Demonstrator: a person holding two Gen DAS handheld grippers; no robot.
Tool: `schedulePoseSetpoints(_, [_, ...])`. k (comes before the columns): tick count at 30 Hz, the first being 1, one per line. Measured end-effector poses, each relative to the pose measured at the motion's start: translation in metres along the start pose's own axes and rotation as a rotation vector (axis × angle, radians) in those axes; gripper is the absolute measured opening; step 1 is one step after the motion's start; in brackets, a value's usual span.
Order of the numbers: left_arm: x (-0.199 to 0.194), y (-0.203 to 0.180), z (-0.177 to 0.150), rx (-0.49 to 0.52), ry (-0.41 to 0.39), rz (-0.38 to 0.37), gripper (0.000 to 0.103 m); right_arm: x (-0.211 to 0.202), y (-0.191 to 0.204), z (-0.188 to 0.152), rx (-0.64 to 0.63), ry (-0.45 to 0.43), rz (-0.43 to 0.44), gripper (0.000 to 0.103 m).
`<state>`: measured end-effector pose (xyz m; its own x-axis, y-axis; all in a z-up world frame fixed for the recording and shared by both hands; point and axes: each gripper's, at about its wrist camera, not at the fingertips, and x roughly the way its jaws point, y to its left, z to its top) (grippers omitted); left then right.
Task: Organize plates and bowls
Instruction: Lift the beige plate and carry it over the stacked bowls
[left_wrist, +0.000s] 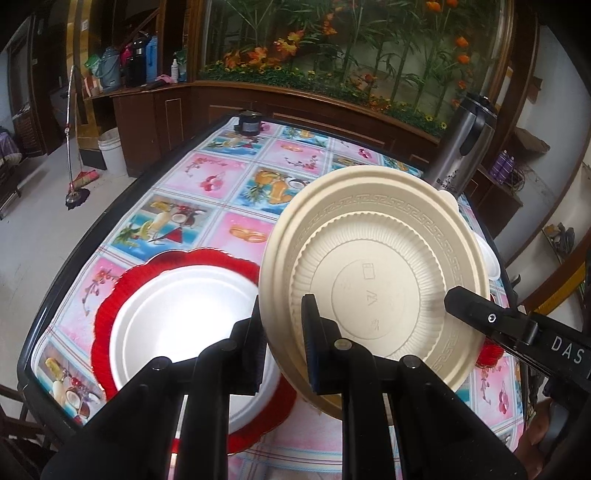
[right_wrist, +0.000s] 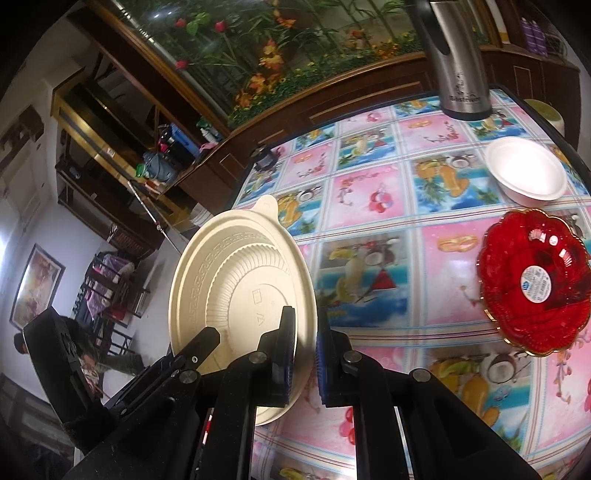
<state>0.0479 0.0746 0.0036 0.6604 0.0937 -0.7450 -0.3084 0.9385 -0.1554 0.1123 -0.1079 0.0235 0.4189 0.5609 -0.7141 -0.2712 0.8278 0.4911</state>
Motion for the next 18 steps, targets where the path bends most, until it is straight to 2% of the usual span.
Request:
schedulePoseSetpoints(11, [-0.017,0.043,-0.007,-0.049,-0.019,0.032,0.015,0.016,0.038,-0.016,-0.060,0.032,0.048,0.010])
schedulePoseSetpoints(18, [-0.035,0.072,-0.007,-0.077,-0.060,0.057,0.015,0.025,0.067,-0.024,-0.102,0.047,0.083,0.010])
